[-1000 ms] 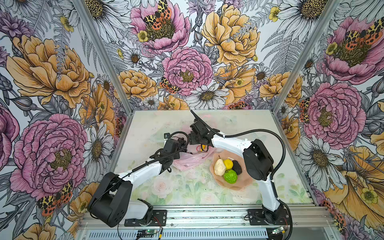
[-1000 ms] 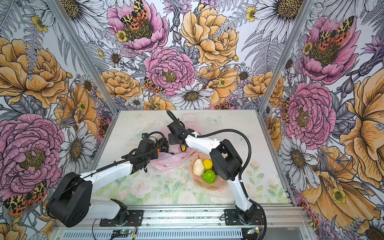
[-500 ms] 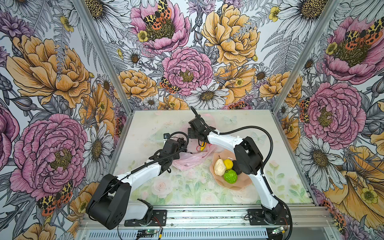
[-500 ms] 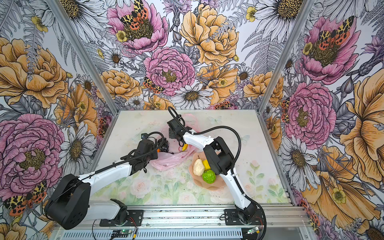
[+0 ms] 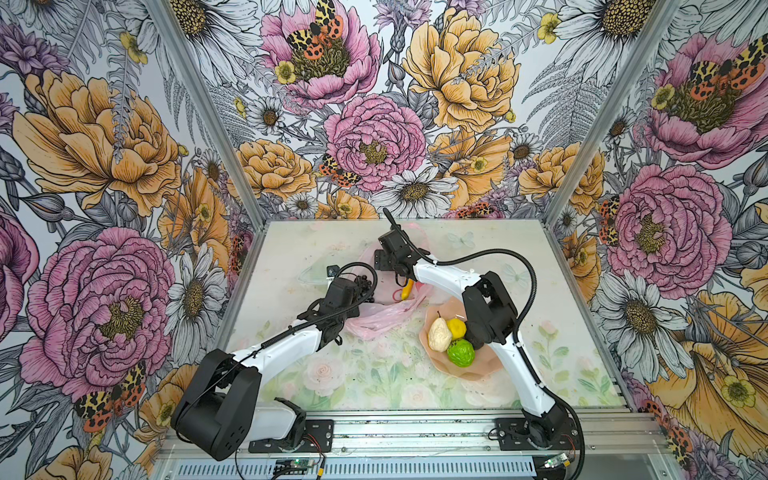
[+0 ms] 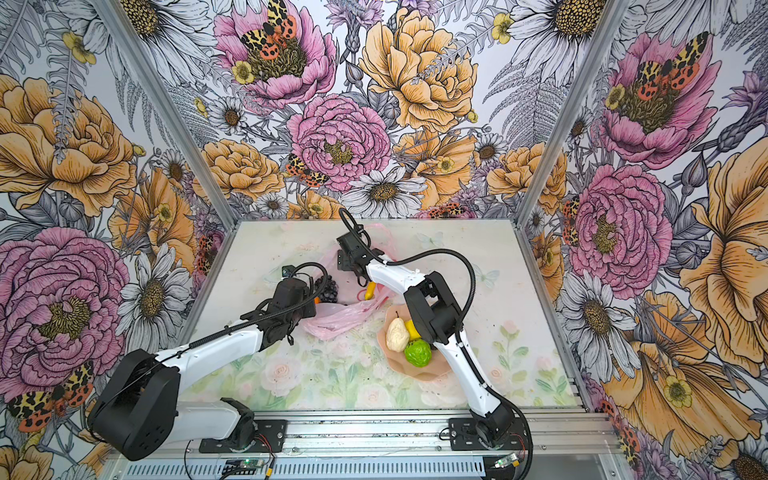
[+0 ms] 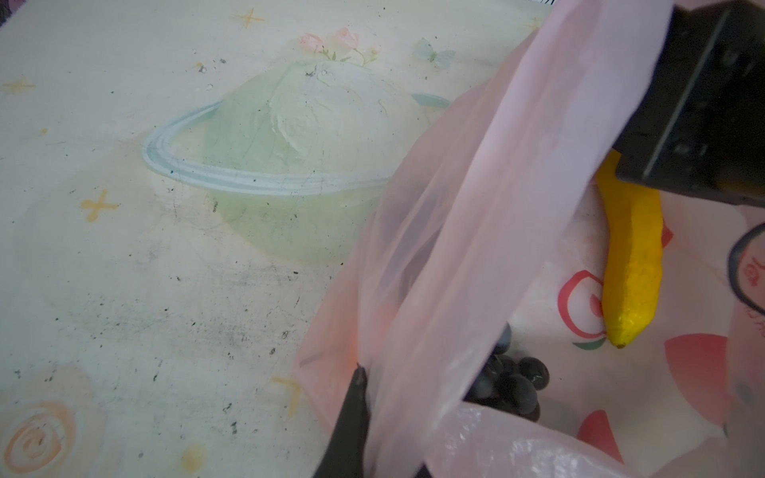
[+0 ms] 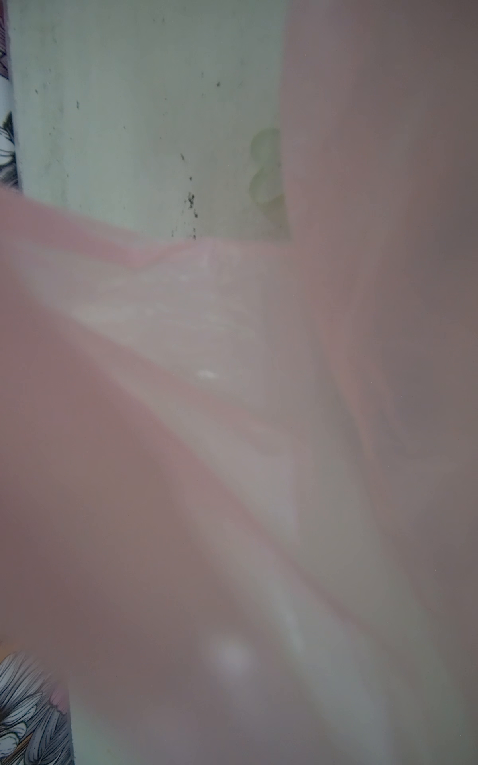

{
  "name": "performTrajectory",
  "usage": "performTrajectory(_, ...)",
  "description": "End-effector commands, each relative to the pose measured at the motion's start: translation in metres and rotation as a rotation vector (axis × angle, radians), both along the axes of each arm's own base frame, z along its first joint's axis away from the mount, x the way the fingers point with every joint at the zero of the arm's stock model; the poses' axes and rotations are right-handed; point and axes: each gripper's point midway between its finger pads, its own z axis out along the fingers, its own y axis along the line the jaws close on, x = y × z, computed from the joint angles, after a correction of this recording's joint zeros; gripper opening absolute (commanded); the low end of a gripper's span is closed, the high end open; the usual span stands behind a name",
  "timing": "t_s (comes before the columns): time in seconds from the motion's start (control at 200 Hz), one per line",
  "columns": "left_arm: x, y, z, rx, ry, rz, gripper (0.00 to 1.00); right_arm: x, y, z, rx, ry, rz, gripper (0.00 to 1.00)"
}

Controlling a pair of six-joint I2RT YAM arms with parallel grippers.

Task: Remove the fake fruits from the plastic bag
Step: 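Reach the right gripper into the bag and grasp the green wrinkled fruit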

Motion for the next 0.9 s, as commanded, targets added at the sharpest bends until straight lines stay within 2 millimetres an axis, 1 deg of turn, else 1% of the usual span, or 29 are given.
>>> performTrajectory(0.0,-0.001,-0.001,0.003,-0.014,-0.012,-0.009,0.08,0.006,0.007,-0.006,0.018,-0.004,0.011,0.85)
performTrajectory(0.14,-0.001,-0.002,0.002,-0.014,-0.009,-0.01,0.08,0.002,0.013,-0.014,0.028,0.018,0.038,0.83)
performTrajectory(0.215,0.0,-0.002,0.002,-0.013,-0.009,-0.009,0.09,0.001,0.016,-0.014,0.032,0.02,0.052,0.79)
performTrajectory(0.265,0.0,-0.002,0.001,-0.01,-0.006,-0.012,0.09,0.0,0.017,-0.014,0.027,0.017,0.057,0.78)
performTrajectory(0.405,0.0,-0.002,0.0,-0.01,-0.002,-0.01,0.09,0.005,0.013,-0.017,0.021,0.011,0.034,0.77)
performTrajectory(0.48,0.0,-0.002,0.0,-0.01,-0.003,-0.01,0.09,0.006,0.012,-0.018,0.016,0.011,0.028,0.73)
performTrajectory(0.58,0.0,-0.002,0.0,-0.009,-0.004,-0.008,0.09,0.005,0.014,-0.014,0.022,0.008,0.041,0.67)
performTrajectory(0.62,0.0,-0.002,0.0,-0.006,-0.002,-0.009,0.09,0.003,0.016,-0.01,0.025,0.006,0.052,0.65)
performTrajectory(0.781,0.001,-0.002,-0.001,-0.005,0.0,-0.01,0.09,-0.006,0.023,0.008,0.028,-0.012,0.093,0.64)
performTrajectory(0.896,0.001,-0.002,-0.003,-0.001,0.005,-0.01,0.09,-0.017,0.027,0.018,0.03,-0.011,0.122,0.64)
